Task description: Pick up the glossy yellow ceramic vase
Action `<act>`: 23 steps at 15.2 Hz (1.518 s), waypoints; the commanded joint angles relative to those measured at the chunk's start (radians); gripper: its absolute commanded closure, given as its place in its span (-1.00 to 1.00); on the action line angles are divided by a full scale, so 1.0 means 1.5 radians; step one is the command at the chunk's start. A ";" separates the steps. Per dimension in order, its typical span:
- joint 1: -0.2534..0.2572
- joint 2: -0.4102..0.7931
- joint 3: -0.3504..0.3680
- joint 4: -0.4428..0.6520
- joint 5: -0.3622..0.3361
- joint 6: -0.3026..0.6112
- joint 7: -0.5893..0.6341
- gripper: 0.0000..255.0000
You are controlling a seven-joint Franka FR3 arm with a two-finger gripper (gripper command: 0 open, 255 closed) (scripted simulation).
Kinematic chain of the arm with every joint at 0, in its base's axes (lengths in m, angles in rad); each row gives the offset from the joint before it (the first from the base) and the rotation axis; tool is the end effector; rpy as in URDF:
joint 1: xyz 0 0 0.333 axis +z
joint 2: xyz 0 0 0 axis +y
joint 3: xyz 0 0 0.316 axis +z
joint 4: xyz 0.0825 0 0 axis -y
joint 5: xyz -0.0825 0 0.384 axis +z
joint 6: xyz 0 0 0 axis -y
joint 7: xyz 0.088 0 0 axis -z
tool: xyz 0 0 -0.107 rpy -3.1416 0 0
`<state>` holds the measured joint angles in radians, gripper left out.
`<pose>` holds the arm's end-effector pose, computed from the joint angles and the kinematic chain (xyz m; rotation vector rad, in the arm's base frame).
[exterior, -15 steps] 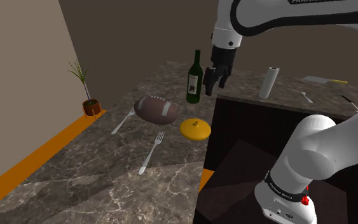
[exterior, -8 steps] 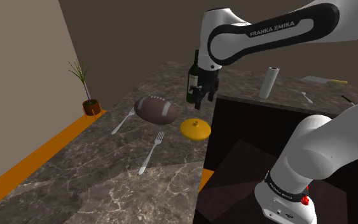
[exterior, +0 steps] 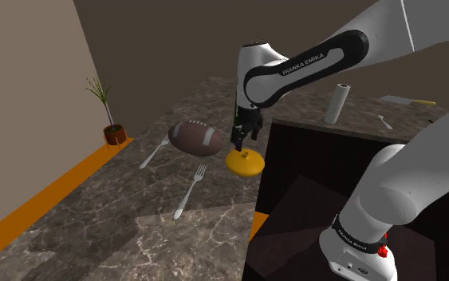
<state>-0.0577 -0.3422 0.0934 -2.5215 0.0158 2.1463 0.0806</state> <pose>0.4182 0.0153 0.3961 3.1197 -0.0931 -0.0518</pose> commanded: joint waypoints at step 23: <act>0.000 -0.006 0.000 0.009 0.000 -0.015 0.000 1.00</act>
<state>-0.0580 -0.3415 0.0933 -2.5139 0.0154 2.1400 0.0807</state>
